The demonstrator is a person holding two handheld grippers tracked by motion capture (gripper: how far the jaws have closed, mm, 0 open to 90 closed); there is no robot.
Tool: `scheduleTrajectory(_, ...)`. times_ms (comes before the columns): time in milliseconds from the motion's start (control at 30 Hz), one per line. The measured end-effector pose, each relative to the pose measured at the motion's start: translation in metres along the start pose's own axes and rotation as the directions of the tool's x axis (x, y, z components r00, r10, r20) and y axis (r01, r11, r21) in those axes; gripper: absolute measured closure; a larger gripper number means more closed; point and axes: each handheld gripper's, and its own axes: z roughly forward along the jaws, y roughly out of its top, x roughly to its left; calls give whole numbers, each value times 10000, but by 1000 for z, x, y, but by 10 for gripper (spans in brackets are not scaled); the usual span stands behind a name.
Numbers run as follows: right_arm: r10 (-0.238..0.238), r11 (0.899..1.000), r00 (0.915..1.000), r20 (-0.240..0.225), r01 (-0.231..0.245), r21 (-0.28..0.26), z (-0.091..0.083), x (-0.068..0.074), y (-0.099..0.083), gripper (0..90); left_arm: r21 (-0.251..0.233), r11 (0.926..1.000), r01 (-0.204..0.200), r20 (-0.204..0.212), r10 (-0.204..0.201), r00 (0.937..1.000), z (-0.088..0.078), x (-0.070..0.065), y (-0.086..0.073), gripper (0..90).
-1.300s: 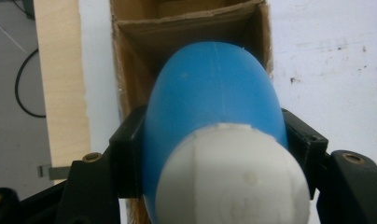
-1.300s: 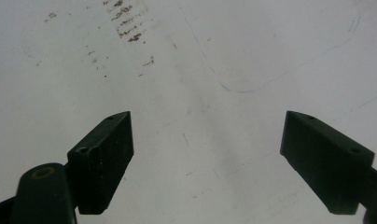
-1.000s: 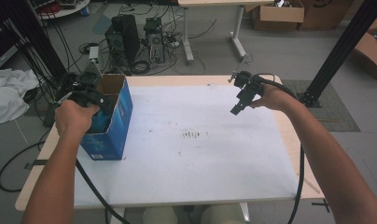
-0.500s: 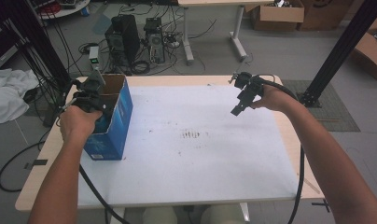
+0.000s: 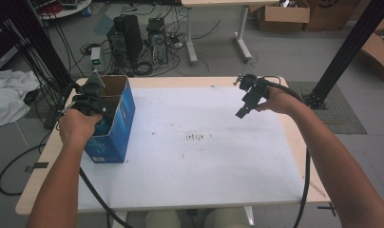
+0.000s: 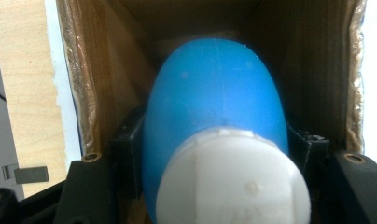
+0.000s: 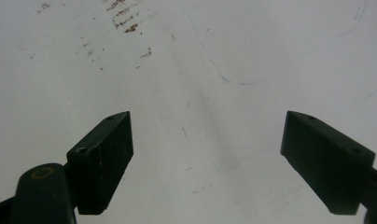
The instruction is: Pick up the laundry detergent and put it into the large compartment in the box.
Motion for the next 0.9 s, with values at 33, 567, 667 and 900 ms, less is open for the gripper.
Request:
scheduleTrajectory(33, 28, 10000, 10000, -3, -28, -14, 0, 0, 0, 170, -19, 10000, 18, 14, -18, 10000, 0, 1, 0, 375)
scheduleTrajectory(567, -31, 10000, 10000, -51, 31, -12, 0, 2, 0, 170, -142, 9995, 274, 243, -271, 9993, -3, 4, -3, 331)
scheduleTrajectory(667, 3, 10000, 10000, -40, -3, -20, -1, 2, -1, 170, -185, 9995, 265, 242, -260, 9994, -4, 4, -3, 330)
scheduleTrajectory(900, -5, 10000, 10000, -44, 5, -20, -2, 3, -3, 170, -359, 9988, 345, 202, -338, 9992, -13, 4, -3, 310)
